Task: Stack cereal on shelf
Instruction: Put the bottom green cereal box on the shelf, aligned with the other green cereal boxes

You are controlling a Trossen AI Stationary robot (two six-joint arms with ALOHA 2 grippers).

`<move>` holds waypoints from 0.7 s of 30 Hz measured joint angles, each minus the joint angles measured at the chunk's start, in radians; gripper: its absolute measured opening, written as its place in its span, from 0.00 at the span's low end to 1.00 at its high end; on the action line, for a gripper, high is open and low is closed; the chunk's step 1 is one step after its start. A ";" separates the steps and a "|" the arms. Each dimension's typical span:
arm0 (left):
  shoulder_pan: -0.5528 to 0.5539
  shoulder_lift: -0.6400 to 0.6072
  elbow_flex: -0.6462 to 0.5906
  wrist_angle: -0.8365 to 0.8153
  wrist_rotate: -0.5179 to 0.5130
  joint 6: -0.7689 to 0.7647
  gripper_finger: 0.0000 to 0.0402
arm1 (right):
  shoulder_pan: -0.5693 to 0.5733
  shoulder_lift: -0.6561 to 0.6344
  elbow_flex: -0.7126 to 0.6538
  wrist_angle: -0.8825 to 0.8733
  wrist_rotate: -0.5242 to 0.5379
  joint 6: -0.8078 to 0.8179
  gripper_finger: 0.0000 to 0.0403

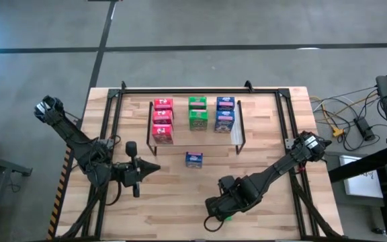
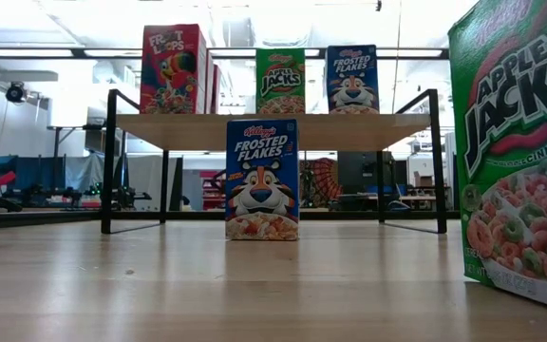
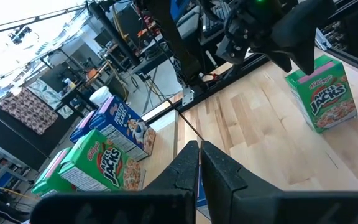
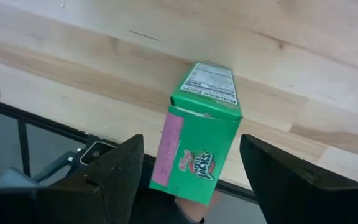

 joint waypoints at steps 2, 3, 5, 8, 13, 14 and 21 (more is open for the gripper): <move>0.000 0.000 0.000 0.000 0.000 0.000 0.00 | 0.000 0.000 0.000 0.000 0.017 -0.001 0.63; 0.000 0.000 0.000 0.000 0.000 0.000 0.00 | 0.000 0.000 0.000 0.001 0.022 -0.001 0.64; 0.000 0.000 0.000 0.000 0.000 0.000 0.00 | 0.000 0.000 0.000 0.001 0.025 -0.001 0.64; 0.000 0.000 0.000 0.000 0.000 0.000 0.00 | 0.000 0.000 -0.001 0.001 0.041 -0.002 0.63; 0.000 0.000 0.000 -0.005 0.000 -0.002 0.00 | 0.002 0.009 -0.003 0.001 0.043 -0.001 0.64; 0.000 0.000 0.000 -0.005 0.000 -0.002 0.00 | 0.003 0.014 -0.003 -0.002 0.042 -0.001 0.64; 0.000 0.000 0.000 -0.008 0.001 -0.003 0.00 | 0.002 0.059 -0.003 0.015 0.015 -0.006 0.64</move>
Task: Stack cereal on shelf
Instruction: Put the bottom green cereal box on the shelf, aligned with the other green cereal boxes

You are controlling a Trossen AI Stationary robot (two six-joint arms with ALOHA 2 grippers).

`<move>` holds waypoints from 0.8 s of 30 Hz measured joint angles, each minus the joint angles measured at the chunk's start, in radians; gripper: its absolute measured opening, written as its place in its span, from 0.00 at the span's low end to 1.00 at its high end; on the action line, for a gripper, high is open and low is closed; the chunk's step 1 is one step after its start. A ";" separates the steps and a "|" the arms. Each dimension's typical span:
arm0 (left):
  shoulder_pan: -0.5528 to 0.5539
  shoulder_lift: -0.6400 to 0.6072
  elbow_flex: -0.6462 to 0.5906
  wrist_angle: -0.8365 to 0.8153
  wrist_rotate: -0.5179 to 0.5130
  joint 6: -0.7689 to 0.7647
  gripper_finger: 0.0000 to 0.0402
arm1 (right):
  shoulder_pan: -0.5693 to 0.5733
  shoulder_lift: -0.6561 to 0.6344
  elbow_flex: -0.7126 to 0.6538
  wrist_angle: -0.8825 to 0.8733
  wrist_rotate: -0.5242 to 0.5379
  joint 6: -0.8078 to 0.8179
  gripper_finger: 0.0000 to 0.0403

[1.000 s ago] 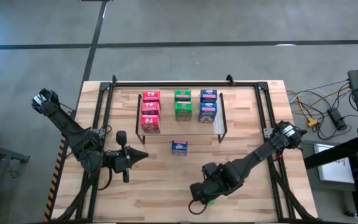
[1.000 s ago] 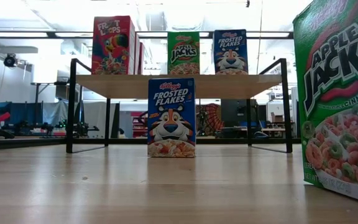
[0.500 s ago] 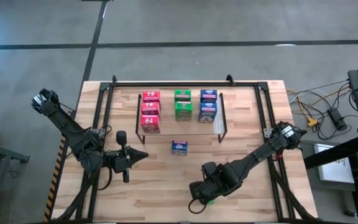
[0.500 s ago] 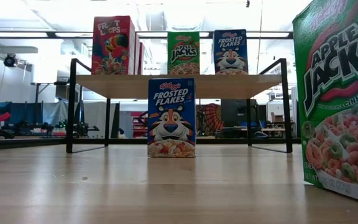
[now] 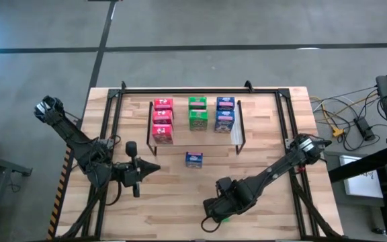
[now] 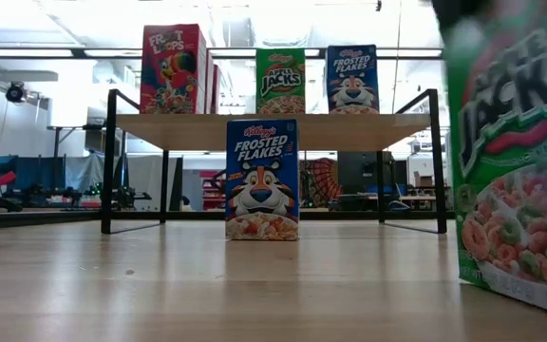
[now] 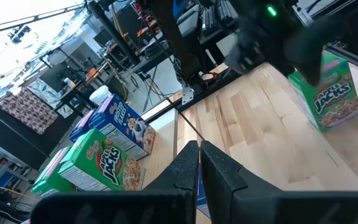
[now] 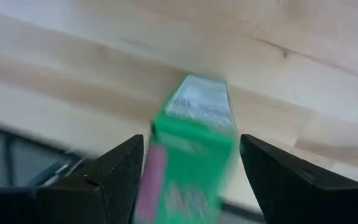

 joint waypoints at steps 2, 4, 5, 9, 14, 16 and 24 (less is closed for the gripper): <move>0.000 0.000 0.000 0.000 0.000 0.000 0.00 | 0.000 0.017 -0.006 -0.018 -0.002 -0.002 0.63; 0.000 0.000 0.000 0.000 0.000 -0.001 0.00 | 0.000 0.013 -0.003 -0.027 -0.002 -0.005 0.63; 0.000 0.000 0.000 0.000 0.000 -0.002 0.00 | 0.000 0.005 -0.001 -0.031 -0.002 -0.007 0.62; 0.000 0.000 0.000 0.000 0.000 -0.004 0.00 | 0.000 0.008 -0.002 -0.042 0.000 -0.022 0.59; 0.000 0.000 0.000 0.000 0.000 -0.004 0.00 | 0.000 0.006 -0.003 -0.044 0.000 -0.027 0.55; 0.000 0.000 0.000 0.000 0.000 -0.005 0.00 | 0.000 0.006 -0.003 -0.044 0.000 -0.029 0.53; 0.000 0.000 0.000 -0.001 0.000 -0.008 0.00 | 0.000 0.006 -0.003 -0.044 0.001 -0.049 0.45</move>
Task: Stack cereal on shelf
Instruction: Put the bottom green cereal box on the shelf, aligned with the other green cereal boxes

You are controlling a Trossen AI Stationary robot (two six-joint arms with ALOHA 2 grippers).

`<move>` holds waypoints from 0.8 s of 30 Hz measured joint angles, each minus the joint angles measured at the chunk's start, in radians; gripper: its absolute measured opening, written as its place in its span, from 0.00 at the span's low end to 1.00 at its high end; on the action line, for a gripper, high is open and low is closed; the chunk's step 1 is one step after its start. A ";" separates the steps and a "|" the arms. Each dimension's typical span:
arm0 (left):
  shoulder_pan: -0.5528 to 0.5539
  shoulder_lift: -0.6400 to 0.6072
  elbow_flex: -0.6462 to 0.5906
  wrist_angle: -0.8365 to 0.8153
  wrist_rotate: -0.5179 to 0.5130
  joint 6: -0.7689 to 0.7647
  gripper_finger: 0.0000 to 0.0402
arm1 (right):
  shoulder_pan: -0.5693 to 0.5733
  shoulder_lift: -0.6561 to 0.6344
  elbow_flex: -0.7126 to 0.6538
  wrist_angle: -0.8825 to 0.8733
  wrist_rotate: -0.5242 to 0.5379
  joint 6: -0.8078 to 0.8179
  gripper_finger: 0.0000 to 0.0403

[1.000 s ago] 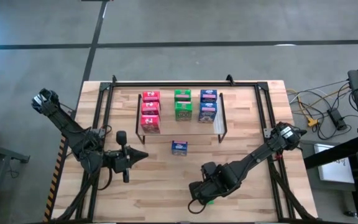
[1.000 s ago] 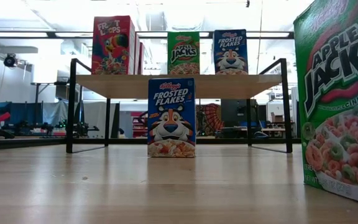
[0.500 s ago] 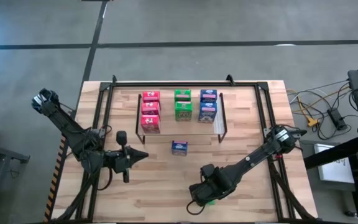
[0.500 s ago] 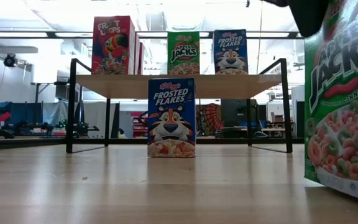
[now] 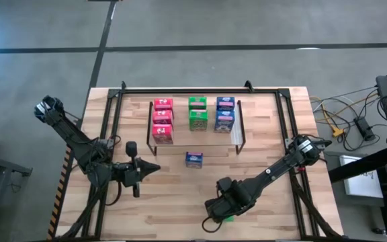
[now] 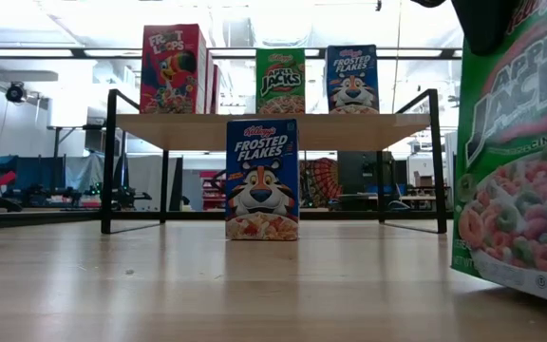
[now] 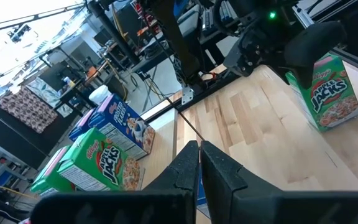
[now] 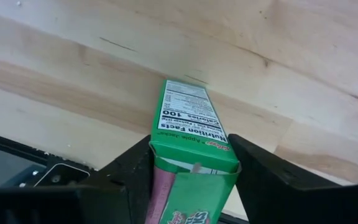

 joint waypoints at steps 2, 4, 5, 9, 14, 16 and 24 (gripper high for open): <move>0.000 0.000 0.000 0.000 0.000 0.000 0.00 | 0.000 0.000 0.000 0.000 0.000 -0.010 0.45; 0.000 0.000 0.000 0.000 0.001 0.000 0.00 | 0.000 0.000 0.006 -0.001 0.000 -0.032 0.44; 0.000 0.000 0.000 0.000 0.002 0.000 0.00 | 0.000 -0.002 0.012 -0.001 0.000 -0.052 0.44; 0.000 0.000 0.000 0.001 0.009 -0.008 0.00 | -0.012 -0.016 0.061 -0.010 0.058 -0.146 0.44; 0.000 0.000 0.000 0.003 0.018 -0.028 0.00 | -0.039 -0.038 0.166 -0.089 0.185 -0.310 0.44; 0.000 0.000 0.000 0.001 0.018 -0.041 0.00 | -0.053 -0.042 0.221 -0.133 0.241 -0.397 0.44; 0.000 0.000 0.000 -0.018 0.018 -0.088 0.00 | -0.155 -0.044 0.438 -0.224 0.365 -0.813 0.44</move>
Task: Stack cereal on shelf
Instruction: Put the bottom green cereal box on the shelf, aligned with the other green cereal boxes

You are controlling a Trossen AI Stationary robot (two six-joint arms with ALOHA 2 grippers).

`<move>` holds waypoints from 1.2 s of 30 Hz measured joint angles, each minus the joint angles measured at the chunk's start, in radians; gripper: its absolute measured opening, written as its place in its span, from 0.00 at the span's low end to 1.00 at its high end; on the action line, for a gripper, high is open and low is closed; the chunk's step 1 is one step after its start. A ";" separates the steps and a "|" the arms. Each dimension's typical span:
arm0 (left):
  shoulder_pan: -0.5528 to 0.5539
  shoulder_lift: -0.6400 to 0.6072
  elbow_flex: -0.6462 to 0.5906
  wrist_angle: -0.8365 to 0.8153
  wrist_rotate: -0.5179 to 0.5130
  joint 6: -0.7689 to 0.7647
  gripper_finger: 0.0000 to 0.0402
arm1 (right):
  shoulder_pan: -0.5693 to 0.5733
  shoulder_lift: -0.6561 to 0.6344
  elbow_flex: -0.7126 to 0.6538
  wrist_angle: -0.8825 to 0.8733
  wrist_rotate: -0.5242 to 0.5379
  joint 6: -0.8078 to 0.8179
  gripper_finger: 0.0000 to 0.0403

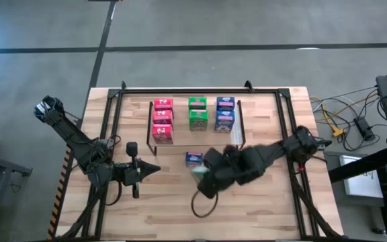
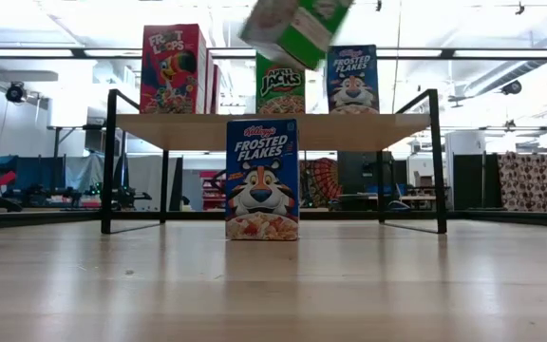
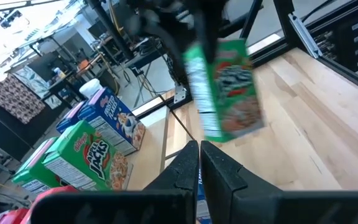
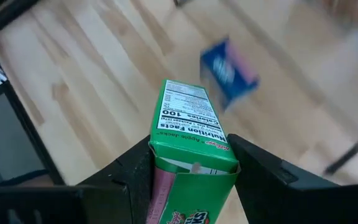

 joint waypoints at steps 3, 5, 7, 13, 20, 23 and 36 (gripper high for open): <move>0.000 0.000 0.000 -0.002 0.000 -0.002 0.00 | -0.056 0.000 0.067 -0.006 0.001 -0.163 0.44; 0.000 0.000 0.000 -0.002 0.000 -0.002 0.00 | -0.096 -0.001 0.097 -0.009 0.002 -0.261 0.44; 0.000 0.000 0.000 -0.002 0.000 -0.003 0.00 | -0.137 -0.001 0.117 -0.011 -0.002 -0.348 0.44; 0.000 0.000 0.000 -0.002 0.000 -0.007 0.00 | -0.244 -0.001 0.130 -0.031 -0.099 -0.612 0.44; 0.000 0.000 0.000 0.026 -0.001 -0.008 0.00 | -0.311 0.000 0.130 -0.096 -0.112 -0.794 0.44; 0.000 0.000 0.000 0.032 -0.001 -0.008 0.00 | -0.317 0.000 0.130 -0.103 -0.112 -0.861 0.44; 0.000 0.000 0.000 0.083 -0.001 0.102 0.00 | -0.317 0.008 0.128 -0.098 -0.112 -0.923 0.44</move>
